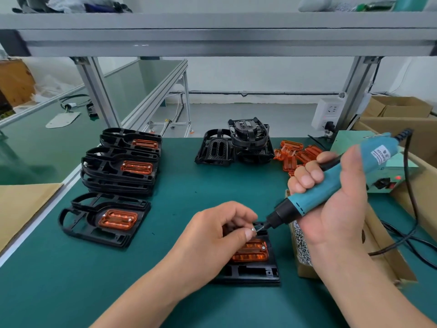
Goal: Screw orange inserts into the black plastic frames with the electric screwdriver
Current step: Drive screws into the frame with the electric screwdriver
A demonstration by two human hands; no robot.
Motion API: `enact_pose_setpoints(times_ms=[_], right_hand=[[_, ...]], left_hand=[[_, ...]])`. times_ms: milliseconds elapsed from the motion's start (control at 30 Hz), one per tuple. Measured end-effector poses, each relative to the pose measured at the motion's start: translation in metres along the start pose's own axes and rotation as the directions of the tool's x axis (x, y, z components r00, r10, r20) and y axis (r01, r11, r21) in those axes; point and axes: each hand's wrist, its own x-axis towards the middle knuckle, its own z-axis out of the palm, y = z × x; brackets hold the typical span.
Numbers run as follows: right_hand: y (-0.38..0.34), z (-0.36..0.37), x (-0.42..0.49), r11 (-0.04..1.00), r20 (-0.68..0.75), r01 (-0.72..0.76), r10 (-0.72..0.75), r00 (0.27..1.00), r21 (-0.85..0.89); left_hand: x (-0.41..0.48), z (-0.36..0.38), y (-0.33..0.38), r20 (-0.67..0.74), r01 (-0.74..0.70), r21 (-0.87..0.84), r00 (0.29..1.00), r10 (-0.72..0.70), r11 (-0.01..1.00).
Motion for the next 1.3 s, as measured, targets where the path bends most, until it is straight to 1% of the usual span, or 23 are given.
enact_pose_setpoints(times_ms=[100, 533, 633, 767, 867, 1033, 1167, 1233, 1300], right_hand=[[0.0, -0.001, 0.001, 1.0, 0.0, 0.005, -0.005, 1.0, 0.002], [0.001, -0.001, -0.001, 1.0, 0.013, 0.004, -0.003, 1.0, -0.022], [0.001, -0.001, -0.001, 0.999, 0.046, 0.009, -0.007, 0.999, -0.042], [0.002, 0.0, -0.002, 0.998, 0.135, 0.007, 0.001, 0.991, -0.064], [0.005, 0.001, -0.002, 0.997, 0.181, 0.006, 0.008, 0.983, -0.076], [0.007, 0.001, -0.003, 0.997, 0.198, -0.008, 0.023, 0.98, -0.08], [0.009, 0.0, -0.003, 0.997, 0.172, -0.016, 0.028, 0.985, -0.071], [0.01, -0.001, -0.003, 0.997, 0.158, -0.032, 0.043, 0.986, -0.069], [0.011, -0.002, -0.003, 0.996, 0.151, -0.047, 0.058, 0.987, -0.076]], left_hand=[[-0.001, 0.0, 0.001, 0.019, 0.005, 0.033, 1.0, -0.005, 0.999], [-0.003, 0.0, 0.0, 0.026, 0.026, 0.058, 0.999, -0.027, 0.998], [-0.004, 0.0, 0.001, 0.023, 0.029, 0.078, 0.999, -0.031, 0.997], [-0.006, -0.001, 0.003, 0.005, 0.019, 0.138, 1.0, -0.019, 0.99], [-0.006, -0.003, 0.004, 0.003, 0.039, 0.151, 0.999, -0.04, 0.988], [-0.006, -0.004, 0.004, 0.037, 0.032, 0.162, 0.999, -0.039, 0.986], [-0.003, -0.012, 0.003, 0.069, 0.018, 0.124, 0.997, -0.027, 0.992], [-0.001, -0.022, 0.001, 0.031, -0.007, 0.159, 1.0, 0.002, 0.987], [0.003, -0.034, -0.004, -0.02, -0.007, 0.276, 1.0, 0.013, 0.961]])
